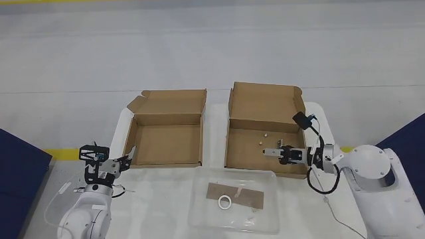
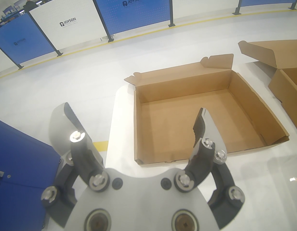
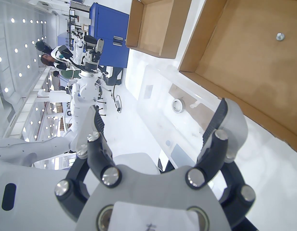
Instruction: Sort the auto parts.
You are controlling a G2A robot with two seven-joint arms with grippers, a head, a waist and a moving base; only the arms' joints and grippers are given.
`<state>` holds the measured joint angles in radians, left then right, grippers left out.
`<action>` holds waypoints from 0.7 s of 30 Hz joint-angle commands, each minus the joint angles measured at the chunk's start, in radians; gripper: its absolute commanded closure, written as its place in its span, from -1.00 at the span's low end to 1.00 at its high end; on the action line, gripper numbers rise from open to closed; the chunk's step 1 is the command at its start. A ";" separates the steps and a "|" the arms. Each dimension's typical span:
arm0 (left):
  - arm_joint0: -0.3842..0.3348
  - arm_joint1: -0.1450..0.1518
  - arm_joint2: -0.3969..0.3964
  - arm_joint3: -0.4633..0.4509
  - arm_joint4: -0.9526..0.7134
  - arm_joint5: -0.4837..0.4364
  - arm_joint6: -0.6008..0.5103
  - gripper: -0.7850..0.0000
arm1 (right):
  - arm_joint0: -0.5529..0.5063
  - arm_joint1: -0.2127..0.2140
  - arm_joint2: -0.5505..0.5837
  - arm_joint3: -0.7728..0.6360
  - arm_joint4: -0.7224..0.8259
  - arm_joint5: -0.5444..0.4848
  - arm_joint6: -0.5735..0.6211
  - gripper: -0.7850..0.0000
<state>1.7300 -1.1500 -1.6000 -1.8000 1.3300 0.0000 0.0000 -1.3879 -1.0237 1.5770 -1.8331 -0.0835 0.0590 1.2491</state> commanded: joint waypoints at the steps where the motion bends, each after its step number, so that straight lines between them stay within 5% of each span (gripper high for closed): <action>1: 0.000 0.000 0.000 0.000 0.000 0.000 0.000 -1.00 | -0.011 -0.001 0.004 0.009 0.055 -0.037 -0.008 -1.00; 10: 0.000 0.000 0.000 0.000 0.000 0.000 0.000 -1.00 | -0.090 0.018 0.127 0.044 0.362 -0.238 0.195 -1.00; 21: 0.000 0.000 0.000 0.000 0.000 0.000 0.000 -1.00 | -0.118 0.026 0.157 0.047 0.429 -0.268 0.265 -1.00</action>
<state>1.7300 -1.1500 -1.6000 -1.8000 1.3300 0.0000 0.0000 -1.5063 -0.9980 1.7339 -1.7866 0.3451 -0.2089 1.5143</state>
